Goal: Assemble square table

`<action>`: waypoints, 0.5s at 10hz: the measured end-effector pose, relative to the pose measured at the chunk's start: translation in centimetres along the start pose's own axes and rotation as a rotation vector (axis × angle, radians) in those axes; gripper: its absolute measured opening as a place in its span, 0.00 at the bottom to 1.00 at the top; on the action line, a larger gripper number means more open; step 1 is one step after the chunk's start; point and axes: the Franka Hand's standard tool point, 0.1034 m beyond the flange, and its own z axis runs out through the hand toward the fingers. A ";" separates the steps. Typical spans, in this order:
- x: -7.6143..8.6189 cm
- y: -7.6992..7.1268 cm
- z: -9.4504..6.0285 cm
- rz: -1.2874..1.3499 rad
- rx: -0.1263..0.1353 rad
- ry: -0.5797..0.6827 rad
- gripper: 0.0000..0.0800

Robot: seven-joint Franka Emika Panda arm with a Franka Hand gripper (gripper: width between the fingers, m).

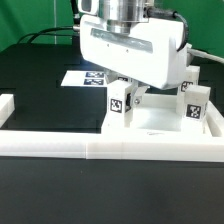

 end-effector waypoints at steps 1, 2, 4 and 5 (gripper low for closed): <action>0.0 0.0 0.0 0.000 0.000 0.000 0.42; 0.0 0.0 0.1 0.001 0.000 -0.001 0.52; 0.0 0.0 0.1 0.001 -0.001 -0.001 0.73; 0.0 0.0 0.1 0.001 -0.001 -0.001 0.80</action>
Offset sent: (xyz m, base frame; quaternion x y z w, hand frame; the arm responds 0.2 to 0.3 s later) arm 0.0000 0.0000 0.0000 0.0000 0.0000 0.0000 1.0000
